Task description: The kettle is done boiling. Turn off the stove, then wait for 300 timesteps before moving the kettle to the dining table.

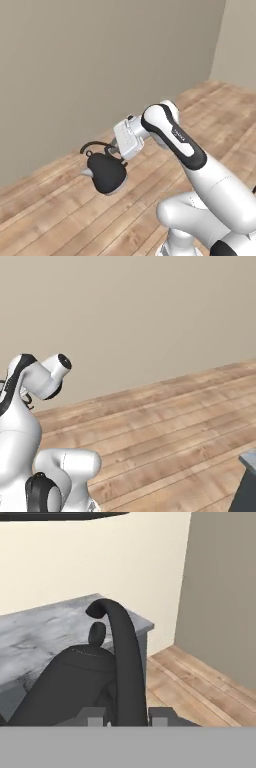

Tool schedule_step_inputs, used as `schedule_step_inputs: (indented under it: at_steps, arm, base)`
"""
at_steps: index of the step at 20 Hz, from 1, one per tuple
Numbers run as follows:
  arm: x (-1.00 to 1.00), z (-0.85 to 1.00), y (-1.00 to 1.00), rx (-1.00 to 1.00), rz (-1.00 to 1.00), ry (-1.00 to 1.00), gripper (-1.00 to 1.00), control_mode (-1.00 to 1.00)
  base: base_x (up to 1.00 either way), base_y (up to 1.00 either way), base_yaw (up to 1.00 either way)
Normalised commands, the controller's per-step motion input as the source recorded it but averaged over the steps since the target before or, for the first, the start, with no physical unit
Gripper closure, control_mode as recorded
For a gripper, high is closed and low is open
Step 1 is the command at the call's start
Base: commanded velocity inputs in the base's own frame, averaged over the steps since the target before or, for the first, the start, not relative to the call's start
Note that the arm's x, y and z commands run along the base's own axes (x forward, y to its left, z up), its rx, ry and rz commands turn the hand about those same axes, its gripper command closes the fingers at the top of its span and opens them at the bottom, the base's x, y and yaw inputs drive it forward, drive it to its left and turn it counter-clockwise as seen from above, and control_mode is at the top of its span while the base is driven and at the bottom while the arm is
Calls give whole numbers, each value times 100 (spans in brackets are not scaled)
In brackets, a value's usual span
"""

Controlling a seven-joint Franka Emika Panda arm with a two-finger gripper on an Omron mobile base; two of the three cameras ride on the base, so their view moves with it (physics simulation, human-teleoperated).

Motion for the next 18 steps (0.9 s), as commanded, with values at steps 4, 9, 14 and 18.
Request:
schedule_step_inputs:
  at_steps: [4,9,14,18]
  arm:
    - [0,0,0,0,0,0,100,100]
    - [0,0,0,0,0,0,100,100]
    - [0,0,0,0,0,0,100,100]
    - [0,0,0,0,0,0,100,100]
  base:
    - [0,21,-60]
    - [5,23,-58]
    - [16,26,-57]
    - [26,34,-55]
